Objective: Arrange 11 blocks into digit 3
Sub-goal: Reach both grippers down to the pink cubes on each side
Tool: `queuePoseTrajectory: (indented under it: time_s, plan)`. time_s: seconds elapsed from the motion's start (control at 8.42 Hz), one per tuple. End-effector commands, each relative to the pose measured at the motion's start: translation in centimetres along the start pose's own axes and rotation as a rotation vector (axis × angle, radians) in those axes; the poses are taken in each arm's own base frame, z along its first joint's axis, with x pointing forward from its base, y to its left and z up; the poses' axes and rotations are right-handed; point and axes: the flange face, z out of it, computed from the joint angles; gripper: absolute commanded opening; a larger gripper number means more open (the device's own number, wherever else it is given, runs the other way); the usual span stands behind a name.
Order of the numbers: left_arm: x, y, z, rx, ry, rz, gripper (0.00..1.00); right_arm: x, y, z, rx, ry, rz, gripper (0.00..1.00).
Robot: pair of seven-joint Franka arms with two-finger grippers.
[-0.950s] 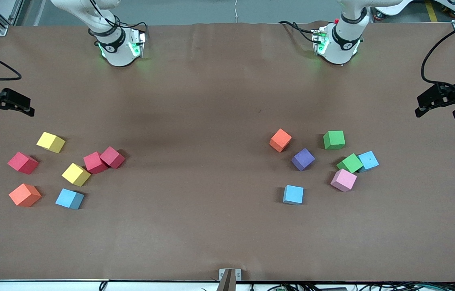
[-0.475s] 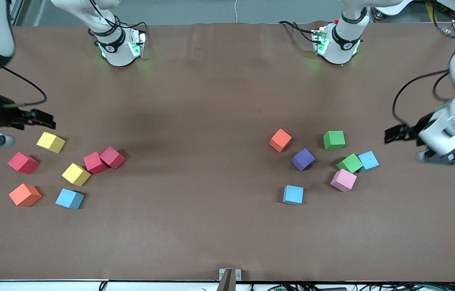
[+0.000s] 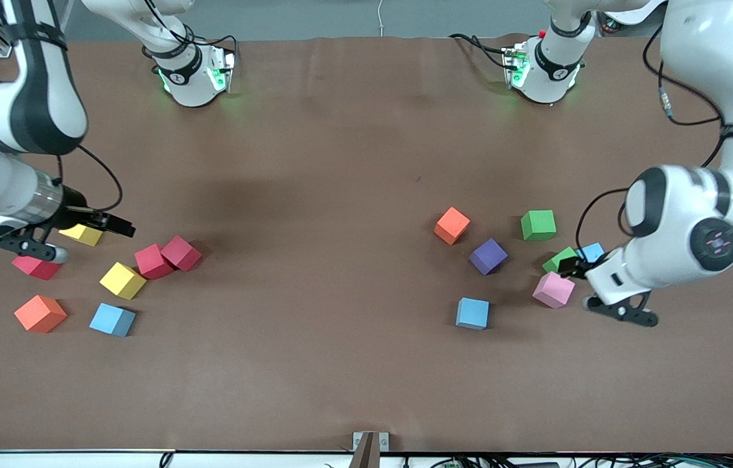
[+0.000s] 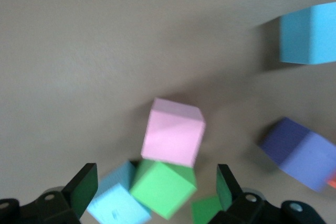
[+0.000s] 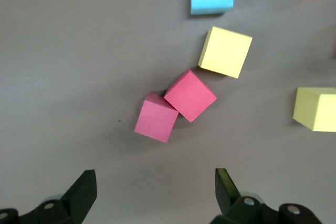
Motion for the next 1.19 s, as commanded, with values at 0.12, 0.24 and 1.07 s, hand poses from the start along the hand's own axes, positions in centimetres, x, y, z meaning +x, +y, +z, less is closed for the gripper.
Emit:
queuePoseTrajectory:
  time_s: [0.12, 0.24, 1.07]
  plan:
    - [0.4, 0.8, 5.4, 0.04, 0.063, 0.072, 1.0, -3.1, 1.7, 7.2, 0.067, 0.06, 0.155, 0.97]
    - [-0.2, 1.3, 6.3, 0.027, 0.057, 0.077, 1.0, -3.6, 1.1, 9.3, 0.06, 0.058, 0.184, 0.99]
    - [-3.2, 1.9, 8.3, -0.004, 0.022, 0.138, 0.87, -3.8, -1.2, 17.5, 0.073, 0.069, 0.29, 0.99]
